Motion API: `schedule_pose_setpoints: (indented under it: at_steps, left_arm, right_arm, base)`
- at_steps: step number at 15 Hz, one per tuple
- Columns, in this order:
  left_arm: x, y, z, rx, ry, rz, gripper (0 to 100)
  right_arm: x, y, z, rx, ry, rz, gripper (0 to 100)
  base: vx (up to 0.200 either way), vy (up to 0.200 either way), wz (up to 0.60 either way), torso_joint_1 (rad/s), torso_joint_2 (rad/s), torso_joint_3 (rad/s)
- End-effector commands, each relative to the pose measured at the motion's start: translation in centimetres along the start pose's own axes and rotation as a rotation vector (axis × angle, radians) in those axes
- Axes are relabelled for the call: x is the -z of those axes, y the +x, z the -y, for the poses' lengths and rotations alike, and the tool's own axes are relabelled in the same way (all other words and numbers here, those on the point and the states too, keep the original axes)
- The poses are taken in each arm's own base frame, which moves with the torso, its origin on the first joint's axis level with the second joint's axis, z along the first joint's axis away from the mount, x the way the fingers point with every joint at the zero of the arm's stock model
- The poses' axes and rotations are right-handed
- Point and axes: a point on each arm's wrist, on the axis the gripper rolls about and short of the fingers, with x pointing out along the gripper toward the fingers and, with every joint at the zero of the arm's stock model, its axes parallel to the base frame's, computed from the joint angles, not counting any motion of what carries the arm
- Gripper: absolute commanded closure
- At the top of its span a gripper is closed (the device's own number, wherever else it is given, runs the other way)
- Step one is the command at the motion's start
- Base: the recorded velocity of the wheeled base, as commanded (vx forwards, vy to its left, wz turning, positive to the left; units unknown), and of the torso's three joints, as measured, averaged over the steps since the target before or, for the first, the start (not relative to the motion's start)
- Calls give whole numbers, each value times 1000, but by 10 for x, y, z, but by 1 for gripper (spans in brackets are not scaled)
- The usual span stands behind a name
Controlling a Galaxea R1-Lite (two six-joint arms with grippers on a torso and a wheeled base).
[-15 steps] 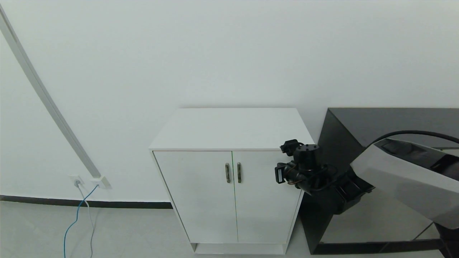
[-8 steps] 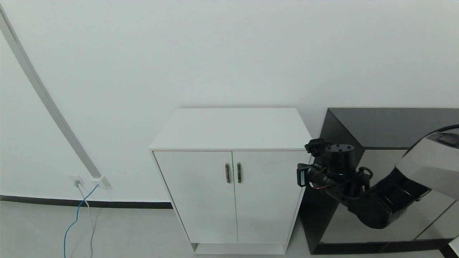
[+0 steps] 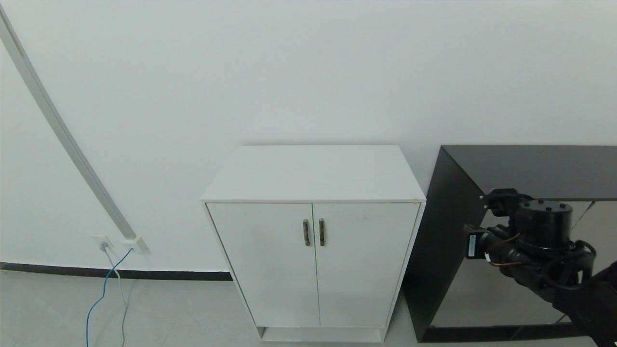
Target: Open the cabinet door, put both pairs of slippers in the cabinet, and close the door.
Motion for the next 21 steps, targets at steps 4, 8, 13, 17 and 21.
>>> schedule_pose_setpoints:
  at_steps: [4,8,13,17,21]
  left_arm:
    - [0,0,0,0,1,-2,100]
    - [0,0,0,1,1,-2,100]
    - [0,0,0,1,1,-2,100]
    - [0,0,0,0,1,-2,100]
    - [0,0,0,0,1,-2,100]
  right_arm:
    - [-3,-72,44,100,42,58,100]
    - [4,-108,55,120,54,90,100]
    - [16,-134,64,147,63,102,100]
    - [26,-150,66,144,63,105,100]
    - [32,-171,68,132,61,89,100]
  base:
    - [0,0,0,0,0,0]
    - [0,0,0,0,0,0]
    - [0,0,0,0,0,0]
    - [0,0,0,0,0,0]
    - [0,0,0,0,0,0]
